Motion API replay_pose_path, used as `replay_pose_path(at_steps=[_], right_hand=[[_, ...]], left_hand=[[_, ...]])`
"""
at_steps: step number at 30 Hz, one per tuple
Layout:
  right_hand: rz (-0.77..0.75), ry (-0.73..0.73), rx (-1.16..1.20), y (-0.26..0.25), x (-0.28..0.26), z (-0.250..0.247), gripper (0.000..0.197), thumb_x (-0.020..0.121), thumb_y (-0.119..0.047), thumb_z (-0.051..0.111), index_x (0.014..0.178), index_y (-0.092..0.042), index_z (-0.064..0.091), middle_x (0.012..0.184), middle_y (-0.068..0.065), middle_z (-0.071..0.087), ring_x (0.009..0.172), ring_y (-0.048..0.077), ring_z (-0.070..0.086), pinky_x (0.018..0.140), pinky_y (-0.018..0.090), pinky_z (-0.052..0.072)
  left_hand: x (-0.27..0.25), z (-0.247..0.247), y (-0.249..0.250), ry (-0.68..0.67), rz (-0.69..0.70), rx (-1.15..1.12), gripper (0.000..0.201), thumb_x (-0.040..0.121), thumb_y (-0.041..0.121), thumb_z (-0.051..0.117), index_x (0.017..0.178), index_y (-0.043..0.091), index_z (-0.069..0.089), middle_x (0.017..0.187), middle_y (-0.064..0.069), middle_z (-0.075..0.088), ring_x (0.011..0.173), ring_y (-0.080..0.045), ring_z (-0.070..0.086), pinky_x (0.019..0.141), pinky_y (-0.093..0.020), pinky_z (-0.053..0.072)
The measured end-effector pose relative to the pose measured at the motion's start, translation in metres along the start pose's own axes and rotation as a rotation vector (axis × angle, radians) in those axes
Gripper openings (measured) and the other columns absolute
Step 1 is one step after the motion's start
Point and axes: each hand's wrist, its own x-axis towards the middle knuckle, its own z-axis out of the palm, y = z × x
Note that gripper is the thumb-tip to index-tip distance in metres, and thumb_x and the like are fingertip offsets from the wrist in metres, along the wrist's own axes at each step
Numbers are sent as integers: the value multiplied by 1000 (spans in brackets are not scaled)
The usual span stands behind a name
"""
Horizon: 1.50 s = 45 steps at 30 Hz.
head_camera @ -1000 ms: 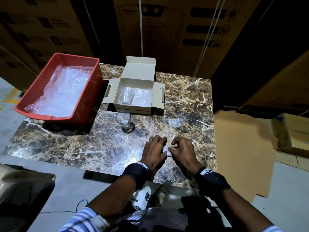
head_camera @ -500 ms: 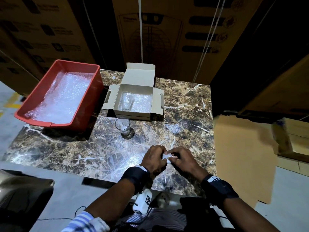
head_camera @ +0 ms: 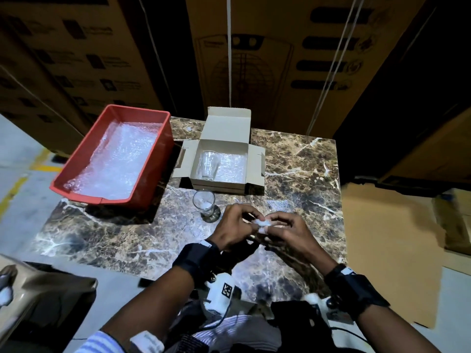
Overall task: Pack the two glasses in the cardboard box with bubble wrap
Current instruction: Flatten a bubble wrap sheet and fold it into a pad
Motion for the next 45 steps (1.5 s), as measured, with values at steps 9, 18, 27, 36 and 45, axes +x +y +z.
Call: replay_pose_path(at_steps=[9, 18, 27, 36, 45], right_hand=[[-152, -122, -161, -44, 64, 42, 14, 81, -18, 85, 89, -8, 82, 94, 15, 78, 88, 30, 74, 88, 40, 60], [-239, -145, -520, -84, 113, 103, 23, 74, -12, 91, 94, -16, 81, 98, -2, 79, 92, 13, 75, 86, 28, 59], [-340, -315, -1201, -65, 131, 143, 21, 81, -14, 81, 101, -16, 75, 95, -5, 66, 82, 8, 62, 66, 12, 43], [-449, -336, -1320, -66, 126, 165, 8, 81, -3, 73, 80, -9, 68, 80, 3, 65, 71, 17, 60, 62, 26, 46], [-353, -420, -1780, -64, 121, 186, 16, 90, -14, 63, 101, -11, 74, 101, 12, 73, 95, 33, 68, 69, 33, 36]], left_hand=[[8, -91, 16, 97, 101, -76, 26, 72, -1, 88, 94, 10, 79, 86, 2, 78, 81, -7, 74, 75, -23, 58], [10, -147, -30, 231, 113, -41, 65, 68, -1, 87, 128, 16, 65, 122, -3, 62, 97, 3, 67, 78, -8, 49], [13, -141, -87, 13, 40, 94, 72, 56, 20, 96, 121, 26, 67, 119, 10, 65, 107, -5, 61, 87, -23, 53], [6, -136, -92, 115, 32, -60, 67, 54, 12, 88, 118, 22, 70, 107, 16, 69, 90, -2, 65, 73, -19, 51], [5, -132, -94, 139, 20, -148, 69, 50, 10, 88, 117, 16, 72, 102, 11, 70, 79, -7, 69, 68, -22, 55]])
